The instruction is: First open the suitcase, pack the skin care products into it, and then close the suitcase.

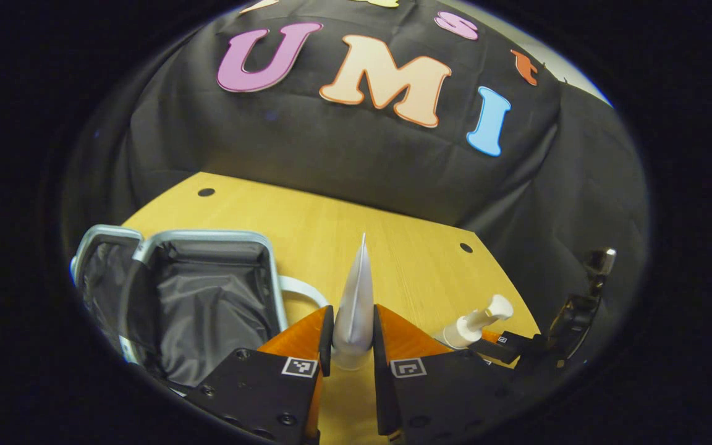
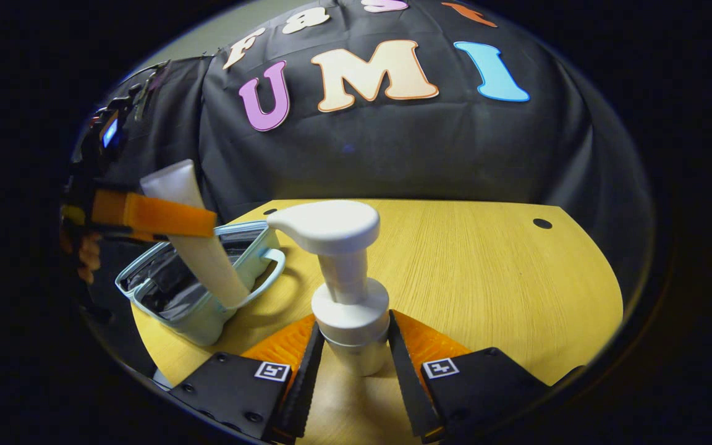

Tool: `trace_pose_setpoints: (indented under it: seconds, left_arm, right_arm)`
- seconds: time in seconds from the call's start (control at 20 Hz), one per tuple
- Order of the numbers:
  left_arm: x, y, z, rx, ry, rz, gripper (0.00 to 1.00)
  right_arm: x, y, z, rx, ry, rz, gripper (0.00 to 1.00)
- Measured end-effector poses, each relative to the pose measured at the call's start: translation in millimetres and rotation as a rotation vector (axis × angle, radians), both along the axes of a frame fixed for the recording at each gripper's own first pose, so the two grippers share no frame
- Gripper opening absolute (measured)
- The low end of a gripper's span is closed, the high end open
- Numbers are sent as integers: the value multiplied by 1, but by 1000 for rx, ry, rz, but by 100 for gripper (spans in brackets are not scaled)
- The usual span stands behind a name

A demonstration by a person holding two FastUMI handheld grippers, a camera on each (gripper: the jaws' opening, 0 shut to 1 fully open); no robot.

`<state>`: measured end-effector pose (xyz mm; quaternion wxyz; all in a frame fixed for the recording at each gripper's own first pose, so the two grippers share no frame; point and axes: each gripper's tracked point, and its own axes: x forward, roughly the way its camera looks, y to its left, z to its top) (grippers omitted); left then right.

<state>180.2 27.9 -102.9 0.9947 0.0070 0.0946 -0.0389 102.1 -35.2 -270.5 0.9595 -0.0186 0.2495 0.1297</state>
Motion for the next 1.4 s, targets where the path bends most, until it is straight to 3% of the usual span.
trace_pose_setpoints:
  seconds: [0.2, 0.5, 0.9, 1.15, 1.2, 1.25, 1.3, 1.35, 1.4]
  left_arm:
    - [-32, 69, 17, 48, 85, 114, 28]
    - [-46, 143, -36, 30, 392, 173, 28]
    - [-11, 162, -73, -63, 545, 44, 27]
    - [6, 173, -78, -81, 620, -33, 27]
    - [7, 173, -79, -89, 632, -53, 31]
    - [7, 171, -79, -99, 641, -79, 27]
    - [7, 172, -78, -98, 639, -92, 31]
    - [8, 173, -73, -99, 628, -98, 27]
    - [7, 174, -70, -105, 616, -107, 34]
  right_arm:
    - [-5, -5, 5, 3, 22, -5, 62]
    - [-17, -5, 24, -9, 34, -8, 60]
    - [-46, 37, 60, -19, 58, -70, 60]
    - [-57, 102, 83, 32, 97, -106, 60]
    - [-57, 116, 85, 34, 100, -103, 60]
    - [-55, 131, 88, 38, 100, -96, 60]
    - [-54, 146, 88, 43, 102, -86, 62]
    - [-53, 159, 86, 47, 108, -75, 62]
    - [-52, 172, 84, 53, 117, -63, 60]
